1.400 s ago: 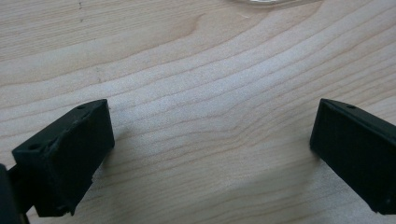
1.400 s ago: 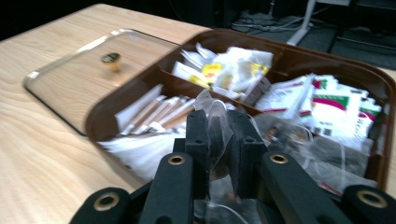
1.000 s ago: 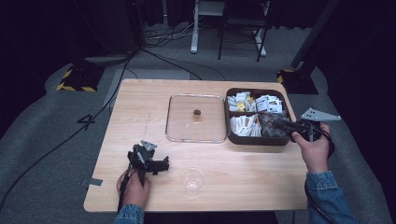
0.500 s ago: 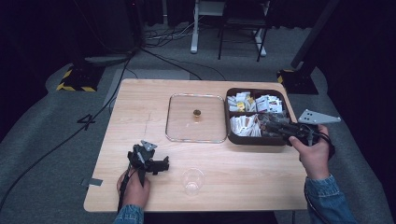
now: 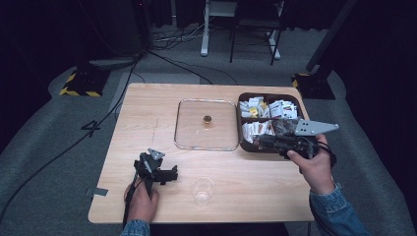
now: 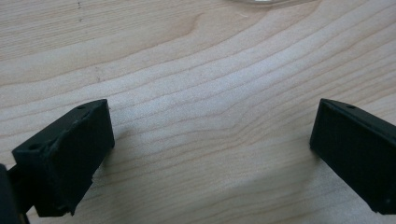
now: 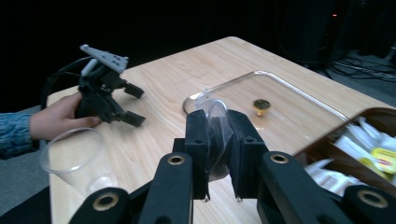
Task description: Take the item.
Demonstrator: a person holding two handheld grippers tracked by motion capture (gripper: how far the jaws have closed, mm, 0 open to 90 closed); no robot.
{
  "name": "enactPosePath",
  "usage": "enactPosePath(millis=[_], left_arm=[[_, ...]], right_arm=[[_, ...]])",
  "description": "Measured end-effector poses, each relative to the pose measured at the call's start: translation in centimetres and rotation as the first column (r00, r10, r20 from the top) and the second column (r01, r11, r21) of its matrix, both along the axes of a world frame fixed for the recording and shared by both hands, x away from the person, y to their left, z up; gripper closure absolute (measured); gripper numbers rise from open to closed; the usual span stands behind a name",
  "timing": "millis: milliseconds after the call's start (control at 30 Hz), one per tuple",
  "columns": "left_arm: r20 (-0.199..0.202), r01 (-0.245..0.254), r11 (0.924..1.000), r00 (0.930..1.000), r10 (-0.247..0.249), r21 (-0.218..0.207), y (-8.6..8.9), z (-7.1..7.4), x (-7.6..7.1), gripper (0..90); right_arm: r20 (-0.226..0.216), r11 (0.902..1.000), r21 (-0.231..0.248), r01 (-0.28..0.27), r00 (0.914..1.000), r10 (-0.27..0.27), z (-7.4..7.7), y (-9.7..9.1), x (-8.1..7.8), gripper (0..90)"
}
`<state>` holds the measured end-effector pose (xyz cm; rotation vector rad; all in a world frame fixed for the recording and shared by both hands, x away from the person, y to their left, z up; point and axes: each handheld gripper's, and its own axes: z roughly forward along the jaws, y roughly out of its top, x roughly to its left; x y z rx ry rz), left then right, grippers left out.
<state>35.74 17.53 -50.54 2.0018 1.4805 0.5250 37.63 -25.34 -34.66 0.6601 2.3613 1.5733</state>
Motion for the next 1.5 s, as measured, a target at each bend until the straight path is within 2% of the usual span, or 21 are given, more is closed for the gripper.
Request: enactPosePath(millis=[33,333,667,733,1067,1133,1167,1500], left_arm=[[0.003,0.006,1.0,1.0,-0.006,0.004,0.1,0.0,0.0,0.1],[0.005,0.009,1.0,1.0,-0.009,0.005,0.1,0.0,0.0,0.1],[0.003,0.008,1.0,1.0,-0.008,0.004,0.1,0.0,0.0,0.0],[0.001,0.006,1.0,1.0,-0.006,0.0,0.0,0.0,0.0,0.0],[0.001,0.011,0.9999,0.9999,-0.011,0.005,0.0,0.0,0.1,0.0],[0.0,0.01,0.9999,0.9999,-0.01,0.005,0.0,0.0,0.1,0.0],[0.0,0.011,0.9999,0.9999,-0.011,0.008,0.0,0.0,0.1,0.0],[0.0,0.012,0.9999,0.9999,-0.012,0.007,0.0,0.0,0.1,0.0]], right_arm=[[-0.001,0.9997,0.007,-0.021,0.9998,0.021,0.0,0.7,-0.1,80.2],[-0.005,0.9959,0.041,-0.08,0.9968,0.08,0.3,2.5,-0.9,80.2],[0.01,0.9849,0.074,-0.156,0.9877,0.156,0.5,4.8,-2.5,80.2],[0.018,0.9793,0.079,-0.186,0.9825,0.185,0.7,5.5,-3.2,80.2],[0.02,0.9664,0.085,-0.243,0.9701,0.242,0.8,7.4,-4.4,80.2],[0.013,0.9606,0.081,-0.266,0.964,0.266,0.5,8.4,-4.7,80.2],[0.013,0.9606,0.081,-0.266,0.964,0.266,0.5,8.4,-4.7,80.2],[-0.01,0.9359,0.074,-0.344,0.9382,0.346,-0.6,11.3,-5.8,80.2]])
